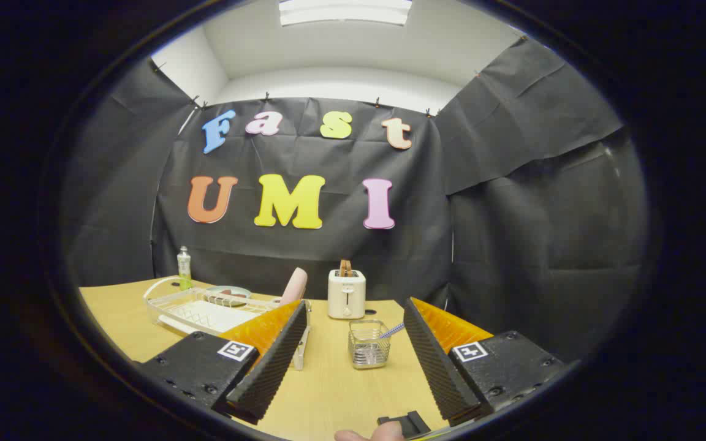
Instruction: Take the plate from the dish rack, then take the spoon from the basket and place it into the plate.
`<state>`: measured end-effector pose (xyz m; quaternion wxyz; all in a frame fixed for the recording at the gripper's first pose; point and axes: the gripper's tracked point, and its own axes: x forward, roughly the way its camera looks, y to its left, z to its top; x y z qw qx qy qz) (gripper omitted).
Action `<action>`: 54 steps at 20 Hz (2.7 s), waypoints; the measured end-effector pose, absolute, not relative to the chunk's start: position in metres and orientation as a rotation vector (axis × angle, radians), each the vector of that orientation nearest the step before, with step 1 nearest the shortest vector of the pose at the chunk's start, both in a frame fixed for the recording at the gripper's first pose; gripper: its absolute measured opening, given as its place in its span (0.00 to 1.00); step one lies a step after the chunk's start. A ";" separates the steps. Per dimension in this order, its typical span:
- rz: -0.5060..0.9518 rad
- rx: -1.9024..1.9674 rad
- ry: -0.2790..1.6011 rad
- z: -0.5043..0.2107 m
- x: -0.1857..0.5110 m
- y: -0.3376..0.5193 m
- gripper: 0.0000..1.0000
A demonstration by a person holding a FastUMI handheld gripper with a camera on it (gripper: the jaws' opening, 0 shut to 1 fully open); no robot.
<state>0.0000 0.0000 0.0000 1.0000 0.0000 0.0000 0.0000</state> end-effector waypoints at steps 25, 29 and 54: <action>0.002 0.031 0.094 0.006 0.032 -0.007 1.00; 0.053 0.032 0.151 0.020 0.052 0.007 1.00; 0.140 -0.046 0.916 0.016 0.248 0.110 1.00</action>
